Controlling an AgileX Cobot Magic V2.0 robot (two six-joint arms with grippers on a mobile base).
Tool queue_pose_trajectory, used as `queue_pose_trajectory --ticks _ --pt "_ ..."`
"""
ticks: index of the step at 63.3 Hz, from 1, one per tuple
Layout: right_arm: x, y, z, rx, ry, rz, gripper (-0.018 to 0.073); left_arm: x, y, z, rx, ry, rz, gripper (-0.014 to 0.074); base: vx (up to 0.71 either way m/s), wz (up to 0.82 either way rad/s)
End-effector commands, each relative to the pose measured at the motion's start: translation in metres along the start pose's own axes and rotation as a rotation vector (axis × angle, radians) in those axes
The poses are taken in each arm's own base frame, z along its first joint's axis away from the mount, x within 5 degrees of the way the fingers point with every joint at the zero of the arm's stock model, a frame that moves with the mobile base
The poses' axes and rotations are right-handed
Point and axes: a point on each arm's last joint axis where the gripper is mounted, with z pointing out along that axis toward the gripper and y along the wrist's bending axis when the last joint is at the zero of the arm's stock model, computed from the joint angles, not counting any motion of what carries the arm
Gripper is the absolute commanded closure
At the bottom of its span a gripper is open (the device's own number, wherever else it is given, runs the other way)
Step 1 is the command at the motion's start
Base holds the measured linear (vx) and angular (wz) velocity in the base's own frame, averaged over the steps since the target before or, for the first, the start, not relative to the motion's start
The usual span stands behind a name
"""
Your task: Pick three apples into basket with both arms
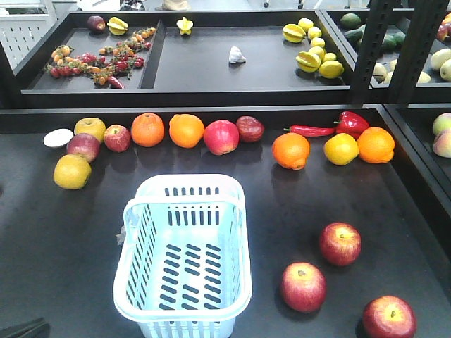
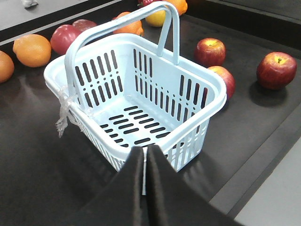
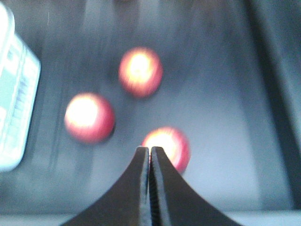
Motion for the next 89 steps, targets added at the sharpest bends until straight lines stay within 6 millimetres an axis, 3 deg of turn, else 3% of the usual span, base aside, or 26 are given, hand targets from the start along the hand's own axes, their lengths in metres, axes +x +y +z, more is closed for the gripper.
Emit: queue_pose_trajectory --ticks 1,14,25,49,73,89 --pt "-0.008 0.001 0.0 -0.013 0.019 0.012 0.0568 -0.015 0.001 -0.003 -0.006 -0.09 -0.02 0.0603 0.0 0.0" --pt "-0.006 -0.001 0.012 -0.009 0.125 0.007 0.0552 -0.015 0.001 -0.003 -0.006 -0.09 -0.02 0.0603 0.0 0.0" --pt "-0.007 -0.002 0.023 -0.019 0.193 -0.023 0.0451 -0.015 0.001 -0.003 -0.006 -0.09 -0.02 0.0602 0.0 0.0" --pt "-0.008 -0.001 0.034 -0.056 0.245 -0.09 -0.0172 -0.015 0.001 -0.003 -0.006 -0.09 -0.02 0.0602 0.0 0.0" --pt "-0.01 -0.002 0.05 -0.071 0.317 -0.067 -0.0146 -0.015 0.001 -0.003 -0.006 -0.09 -0.02 0.0602 0.0 0.0" --pt "-0.013 -0.005 0.07 -0.067 0.36 -0.051 -0.0145 -0.015 0.001 -0.003 -0.006 -0.09 -0.02 0.0602 0.0 0.0"
